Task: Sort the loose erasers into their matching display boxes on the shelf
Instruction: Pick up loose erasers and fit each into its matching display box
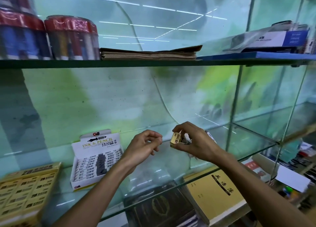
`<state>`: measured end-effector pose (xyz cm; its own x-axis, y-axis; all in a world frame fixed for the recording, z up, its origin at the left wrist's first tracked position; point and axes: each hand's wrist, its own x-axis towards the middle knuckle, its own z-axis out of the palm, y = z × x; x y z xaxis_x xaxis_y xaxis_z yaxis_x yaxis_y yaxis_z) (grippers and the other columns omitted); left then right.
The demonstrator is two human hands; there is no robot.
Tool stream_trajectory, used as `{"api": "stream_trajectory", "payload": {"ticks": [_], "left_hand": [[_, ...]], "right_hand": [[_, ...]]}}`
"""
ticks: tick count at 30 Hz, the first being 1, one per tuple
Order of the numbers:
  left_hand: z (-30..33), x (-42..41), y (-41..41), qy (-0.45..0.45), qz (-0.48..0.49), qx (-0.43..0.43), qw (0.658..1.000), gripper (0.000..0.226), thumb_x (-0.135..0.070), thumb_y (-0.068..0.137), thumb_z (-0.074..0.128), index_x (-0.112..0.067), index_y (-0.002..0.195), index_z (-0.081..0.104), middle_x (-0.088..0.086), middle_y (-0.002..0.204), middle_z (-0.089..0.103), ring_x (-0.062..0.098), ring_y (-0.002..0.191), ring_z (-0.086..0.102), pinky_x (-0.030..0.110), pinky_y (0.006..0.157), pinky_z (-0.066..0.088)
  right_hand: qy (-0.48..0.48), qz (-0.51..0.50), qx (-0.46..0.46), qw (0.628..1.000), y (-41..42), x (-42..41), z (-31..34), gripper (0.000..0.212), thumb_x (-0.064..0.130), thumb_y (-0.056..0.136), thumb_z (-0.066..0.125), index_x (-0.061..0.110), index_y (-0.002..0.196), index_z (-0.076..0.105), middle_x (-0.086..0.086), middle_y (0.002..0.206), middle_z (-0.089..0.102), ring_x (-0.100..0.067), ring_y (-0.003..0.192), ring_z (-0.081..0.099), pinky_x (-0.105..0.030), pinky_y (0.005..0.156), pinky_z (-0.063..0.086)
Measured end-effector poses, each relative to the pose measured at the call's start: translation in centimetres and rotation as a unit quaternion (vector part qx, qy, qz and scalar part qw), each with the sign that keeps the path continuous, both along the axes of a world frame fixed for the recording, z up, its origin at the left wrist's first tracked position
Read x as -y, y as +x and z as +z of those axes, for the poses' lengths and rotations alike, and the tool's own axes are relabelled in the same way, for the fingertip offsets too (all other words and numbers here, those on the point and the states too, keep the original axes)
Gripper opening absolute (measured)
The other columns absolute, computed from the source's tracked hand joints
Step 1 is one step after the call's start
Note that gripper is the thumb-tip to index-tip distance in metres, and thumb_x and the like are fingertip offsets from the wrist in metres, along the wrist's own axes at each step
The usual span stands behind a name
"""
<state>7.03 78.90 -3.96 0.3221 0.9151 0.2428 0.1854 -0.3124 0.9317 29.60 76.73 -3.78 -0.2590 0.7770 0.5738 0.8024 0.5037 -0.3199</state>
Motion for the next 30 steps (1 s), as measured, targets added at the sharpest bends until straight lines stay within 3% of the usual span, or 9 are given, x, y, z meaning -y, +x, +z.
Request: {"api": "stream_trajectory", "payload": {"ticks": [8,13,18,23,27,30], "left_hand": [[0.5,0.6,-0.4,-0.008,-0.004,0.002,1.0,0.01,-0.021,0.091,0.067,-0.017,0.1,0.065,0.003,0.088,0.074,0.015,0.074,0.066,0.029,0.068,0.051],[0.7,1.1,-3.0,0.027,0.035,-0.006,0.999,0.006,-0.015,0.092,0.064,-0.018,0.095,0.069,0.004,0.085,0.073,0.009,0.069,0.064,0.027,0.068,0.05],[1.0,1.8,-6.3,0.035,0.053,-0.009,0.998,0.009,-0.014,0.092,0.064,-0.018,0.092,0.071,0.005,0.084,0.073,0.01,0.072,0.063,0.028,0.069,0.049],[1.2,3.1,-10.1,0.044,0.087,-0.005,0.995,0.008,-0.016,0.092,0.064,-0.019,0.091,0.071,-0.006,0.084,0.071,0.004,0.073,0.062,0.019,0.07,0.046],[1.5,4.3,-14.1,0.093,0.15,-0.023,0.984,0.005,-0.028,0.092,0.066,-0.025,0.091,0.07,-0.009,0.093,0.073,0.008,0.082,0.065,0.023,0.075,0.05],[2.2,5.6,-17.1,0.128,0.199,0.01,0.972,0.007,-0.025,0.093,0.064,-0.02,0.092,0.068,-0.007,0.092,0.072,0.005,0.072,0.062,0.019,0.067,0.048]], "right_hand": [[0.079,0.08,-0.023,0.993,-3.3,0.2,-0.2,0.04,0.034,0.081,0.078,0.021,0.113,0.059,0.01,0.104,0.056,0.005,0.088,0.05,-0.009,0.07,0.039],[0.101,0.125,-0.018,0.987,-4.9,0.0,-0.4,0.027,0.032,0.085,0.074,0.022,0.107,0.061,0.009,0.105,0.057,-0.011,0.085,0.057,-0.026,0.068,0.049],[0.115,0.159,-0.011,0.98,-7.8,-0.3,0.0,0.018,0.022,0.089,0.07,0.019,0.104,0.063,0.01,0.109,0.06,-0.003,0.092,0.058,-0.022,0.069,0.049],[0.092,0.201,-0.024,0.975,-11.7,-0.2,0.0,0.014,0.024,0.088,0.07,0.02,0.099,0.064,0.009,0.1,0.061,-0.007,0.087,0.057,-0.016,0.068,0.043],[0.049,0.223,-0.061,0.972,-16.0,0.2,-0.2,0.013,0.025,0.085,0.073,0.025,0.093,0.064,0.009,0.091,0.062,-0.007,0.079,0.056,-0.02,0.067,0.044],[0.018,0.254,-0.066,0.965,-19.5,0.6,-0.4,0.013,0.025,0.083,0.075,0.025,0.09,0.065,0.01,0.086,0.063,-0.005,0.075,0.056,-0.019,0.066,0.042]]}}
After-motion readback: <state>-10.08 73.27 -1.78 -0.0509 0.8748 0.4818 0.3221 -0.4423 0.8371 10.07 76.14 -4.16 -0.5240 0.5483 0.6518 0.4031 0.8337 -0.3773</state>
